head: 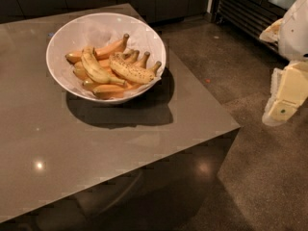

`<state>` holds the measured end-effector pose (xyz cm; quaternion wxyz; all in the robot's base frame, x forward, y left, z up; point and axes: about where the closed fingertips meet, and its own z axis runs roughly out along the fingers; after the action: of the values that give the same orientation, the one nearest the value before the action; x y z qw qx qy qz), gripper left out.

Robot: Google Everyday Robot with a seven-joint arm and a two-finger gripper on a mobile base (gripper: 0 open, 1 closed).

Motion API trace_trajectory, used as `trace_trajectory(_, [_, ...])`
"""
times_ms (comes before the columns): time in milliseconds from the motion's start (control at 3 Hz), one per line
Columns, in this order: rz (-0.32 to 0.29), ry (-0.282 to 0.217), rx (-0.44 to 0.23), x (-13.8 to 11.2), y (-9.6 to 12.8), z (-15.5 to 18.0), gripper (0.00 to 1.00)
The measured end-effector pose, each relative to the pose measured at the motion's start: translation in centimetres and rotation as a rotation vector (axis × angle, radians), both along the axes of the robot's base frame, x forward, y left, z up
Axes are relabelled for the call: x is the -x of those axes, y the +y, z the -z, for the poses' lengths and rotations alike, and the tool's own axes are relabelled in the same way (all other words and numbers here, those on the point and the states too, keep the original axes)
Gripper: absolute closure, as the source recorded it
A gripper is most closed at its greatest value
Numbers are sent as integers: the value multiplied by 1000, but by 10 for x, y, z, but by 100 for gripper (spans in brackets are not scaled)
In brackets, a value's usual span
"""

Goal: Pick banana from white bowl

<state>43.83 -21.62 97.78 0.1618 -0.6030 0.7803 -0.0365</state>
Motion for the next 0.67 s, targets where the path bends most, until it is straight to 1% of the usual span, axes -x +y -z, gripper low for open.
trace_trajectory(333, [0,0,0,0,0,0,0])
trace_trajectory(667, [23,30,14,-16,17,-16,0])
